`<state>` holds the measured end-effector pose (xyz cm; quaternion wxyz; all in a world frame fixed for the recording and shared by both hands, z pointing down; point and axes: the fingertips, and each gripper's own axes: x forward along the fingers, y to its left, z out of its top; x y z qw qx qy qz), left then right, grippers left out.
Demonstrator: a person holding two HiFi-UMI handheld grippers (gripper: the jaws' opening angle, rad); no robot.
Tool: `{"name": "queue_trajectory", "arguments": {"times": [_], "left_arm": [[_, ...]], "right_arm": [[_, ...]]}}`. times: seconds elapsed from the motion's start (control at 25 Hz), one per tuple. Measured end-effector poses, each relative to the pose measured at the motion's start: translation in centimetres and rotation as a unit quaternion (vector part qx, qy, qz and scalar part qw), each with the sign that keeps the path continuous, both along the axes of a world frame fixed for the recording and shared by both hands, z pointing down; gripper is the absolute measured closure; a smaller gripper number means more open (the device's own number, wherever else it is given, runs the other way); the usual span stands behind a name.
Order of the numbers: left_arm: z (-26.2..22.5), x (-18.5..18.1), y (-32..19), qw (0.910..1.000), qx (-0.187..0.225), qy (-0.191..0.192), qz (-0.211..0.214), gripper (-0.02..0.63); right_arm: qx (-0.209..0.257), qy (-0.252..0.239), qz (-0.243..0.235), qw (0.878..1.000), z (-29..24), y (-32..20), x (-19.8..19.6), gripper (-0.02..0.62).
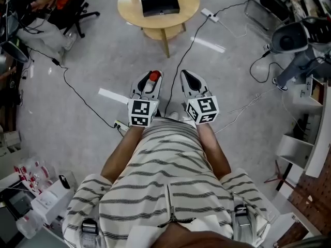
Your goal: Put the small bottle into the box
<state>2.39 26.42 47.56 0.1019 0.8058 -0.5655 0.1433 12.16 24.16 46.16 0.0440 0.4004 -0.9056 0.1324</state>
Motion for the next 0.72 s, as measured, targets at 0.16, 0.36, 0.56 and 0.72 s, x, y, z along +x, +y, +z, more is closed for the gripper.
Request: {"name": "queue_trajectory", "arguments": {"times": [0.16, 0.36, 0.56, 0.72], "left_arm": [[0.5, 0.3, -0.9, 1.0, -0.003, 0.001, 0.009, 0.451], [1.6, -0.1, -3.0, 0.9999, -0.009, 0.001, 0.009, 0.451], [1.5, -1.0, -6.6, 0.9999, -0.007, 0.0, 0.014, 0.451], [1.4, -2.9, -10.2, 0.9998, -0.012, 0.0, 0.015, 0.451]], "right_arm": [[-0.006, 0.001, 0.0, 1.0, 0.7, -1.0, -0.2, 0.577], [-0.01, 0.005, -0.004, 1.0, 1.3, -3.3, -0.8, 0.577], [-0.012, 0.006, -0.004, 1.0, 1.7, -7.0, -2.1, 0.577], [-0.015, 0.011, -0.011, 1.0, 1.6, -10.3, -4.3, 0.577]]}}
